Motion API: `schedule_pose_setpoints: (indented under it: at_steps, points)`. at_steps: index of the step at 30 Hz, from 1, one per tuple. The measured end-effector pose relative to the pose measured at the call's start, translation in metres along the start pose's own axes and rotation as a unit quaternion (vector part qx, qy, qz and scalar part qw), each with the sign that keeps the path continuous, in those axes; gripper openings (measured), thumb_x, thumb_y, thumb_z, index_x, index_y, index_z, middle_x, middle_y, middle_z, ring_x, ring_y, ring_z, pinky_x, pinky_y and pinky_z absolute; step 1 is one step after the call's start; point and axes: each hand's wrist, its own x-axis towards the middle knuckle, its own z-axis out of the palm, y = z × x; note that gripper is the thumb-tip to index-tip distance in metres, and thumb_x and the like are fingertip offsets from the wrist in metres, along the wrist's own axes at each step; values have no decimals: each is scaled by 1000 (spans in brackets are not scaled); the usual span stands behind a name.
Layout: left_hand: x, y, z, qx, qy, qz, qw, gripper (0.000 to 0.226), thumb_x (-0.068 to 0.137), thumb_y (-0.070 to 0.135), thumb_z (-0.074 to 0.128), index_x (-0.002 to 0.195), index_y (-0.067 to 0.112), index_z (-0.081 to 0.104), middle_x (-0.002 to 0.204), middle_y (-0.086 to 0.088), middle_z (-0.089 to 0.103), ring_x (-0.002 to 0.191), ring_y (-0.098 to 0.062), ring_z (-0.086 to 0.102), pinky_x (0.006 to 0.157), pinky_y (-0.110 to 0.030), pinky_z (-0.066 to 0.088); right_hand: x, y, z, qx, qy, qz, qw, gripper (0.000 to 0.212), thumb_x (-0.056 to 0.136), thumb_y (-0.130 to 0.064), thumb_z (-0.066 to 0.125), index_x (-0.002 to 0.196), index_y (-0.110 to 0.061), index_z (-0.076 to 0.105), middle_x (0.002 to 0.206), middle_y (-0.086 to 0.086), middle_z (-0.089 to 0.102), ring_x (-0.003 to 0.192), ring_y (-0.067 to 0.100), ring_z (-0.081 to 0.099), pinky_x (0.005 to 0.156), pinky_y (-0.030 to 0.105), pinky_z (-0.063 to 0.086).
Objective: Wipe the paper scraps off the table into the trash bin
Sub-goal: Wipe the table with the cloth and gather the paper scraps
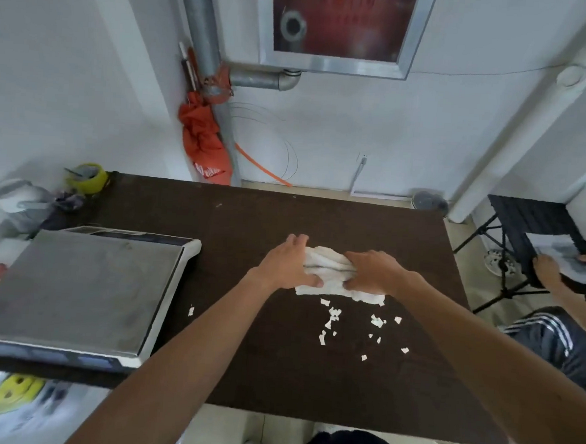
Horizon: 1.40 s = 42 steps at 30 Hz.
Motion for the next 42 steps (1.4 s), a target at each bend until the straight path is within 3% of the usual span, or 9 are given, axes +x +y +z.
schedule_pose_setpoints:
  at_steps: [5, 12, 19, 23, 27, 32, 38, 42]
  points:
    - [4, -24, 14, -30, 6, -90, 995, 95, 81, 54, 77, 154, 15, 31, 156, -7, 43, 137, -26, 50, 110, -42, 44, 33, 31, 7, 10, -32, -9, 999, 37, 81, -53, 64, 107, -28, 56, 103, -6, 68, 99, 21, 64, 81, 35, 48]
    - [4, -40, 33, -23, -3, -156, 987, 82, 88, 53, 70, 155, 21, 36, 154, -6, 46, 138, -25, 49, 112, -42, 42, 73, 39, 1, 18, -4, -80, 997, 28, 85, -43, 64, 95, -26, 44, 92, -10, 54, 98, 21, 61, 75, 31, 37]
    - [10, -57, 32, -23, 33, -199, 979, 71, 92, 49, 66, 153, 22, 40, 157, -2, 43, 141, -23, 45, 114, -42, 40, 101, 29, 7, 22, -3, -98, 995, 27, 87, -35, 63, 94, -22, 41, 95, -4, 51, 98, 25, 60, 79, 36, 39]
    - [23, -76, 30, -11, 4, -212, 977, 78, 92, 46, 68, 158, 24, 32, 164, -5, 31, 148, -25, 34, 119, -43, 33, 122, 27, 9, 37, 9, -87, 995, 23, 86, -26, 61, 97, -18, 41, 103, 2, 56, 99, 28, 58, 84, 43, 43]
    - [40, -92, 30, -11, -15, -222, 975, 83, 93, 43, 68, 161, 22, 24, 167, -9, 22, 151, -29, 28, 120, -42, 28, 146, 26, 4, 69, -11, -75, 995, 25, 81, -12, 54, 100, -18, 39, 95, 1, 52, 93, 31, 58, 83, 46, 46]
    - [60, -106, 30, 1, -61, -217, 974, 91, 92, 44, 69, 162, 23, 16, 169, -12, 12, 154, -33, 19, 122, -43, 25, 179, 22, -6, 64, 1, -83, 994, 30, 80, -12, 54, 108, -17, 43, 99, 2, 56, 94, 31, 58, 85, 47, 46]
    - [84, -107, 46, 23, -114, -264, 957, 114, 82, 56, 75, 163, 25, 0, 167, -19, -12, 155, -39, -6, 117, -62, 29, 236, 6, -28, 9, 48, -104, 993, 45, 83, -12, 55, 127, -16, 46, 110, 5, 61, 99, 30, 58, 80, 40, 40]
    - [90, -108, 54, 10, -102, -278, 955, 118, 80, 54, 79, 163, 27, -2, 166, -18, -18, 155, -36, -12, 116, -65, 26, 270, -12, -23, 11, 67, -117, 991, 46, 83, -9, 53, 127, -17, 46, 113, 5, 61, 100, 29, 56, 90, 44, 39]
